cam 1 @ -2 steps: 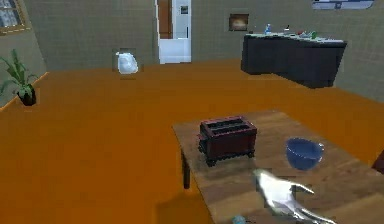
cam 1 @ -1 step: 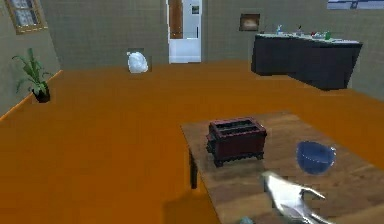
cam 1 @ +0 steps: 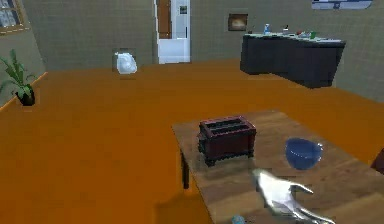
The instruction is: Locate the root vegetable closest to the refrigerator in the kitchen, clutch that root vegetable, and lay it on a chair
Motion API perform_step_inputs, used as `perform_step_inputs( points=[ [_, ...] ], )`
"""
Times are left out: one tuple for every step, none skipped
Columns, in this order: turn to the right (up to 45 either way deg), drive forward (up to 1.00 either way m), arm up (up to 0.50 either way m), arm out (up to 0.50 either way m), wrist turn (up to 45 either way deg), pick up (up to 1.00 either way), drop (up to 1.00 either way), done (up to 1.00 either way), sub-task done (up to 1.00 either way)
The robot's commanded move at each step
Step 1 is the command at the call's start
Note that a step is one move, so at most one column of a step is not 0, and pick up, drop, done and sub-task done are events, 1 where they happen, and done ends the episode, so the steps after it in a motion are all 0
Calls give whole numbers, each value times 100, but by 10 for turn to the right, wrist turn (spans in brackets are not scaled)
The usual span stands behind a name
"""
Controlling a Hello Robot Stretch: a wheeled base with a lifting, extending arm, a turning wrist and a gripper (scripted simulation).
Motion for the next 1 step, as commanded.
perform_step_inputs(
  points=[
    [-450,0,0,0,0,0,0,0,0]
  ],
)
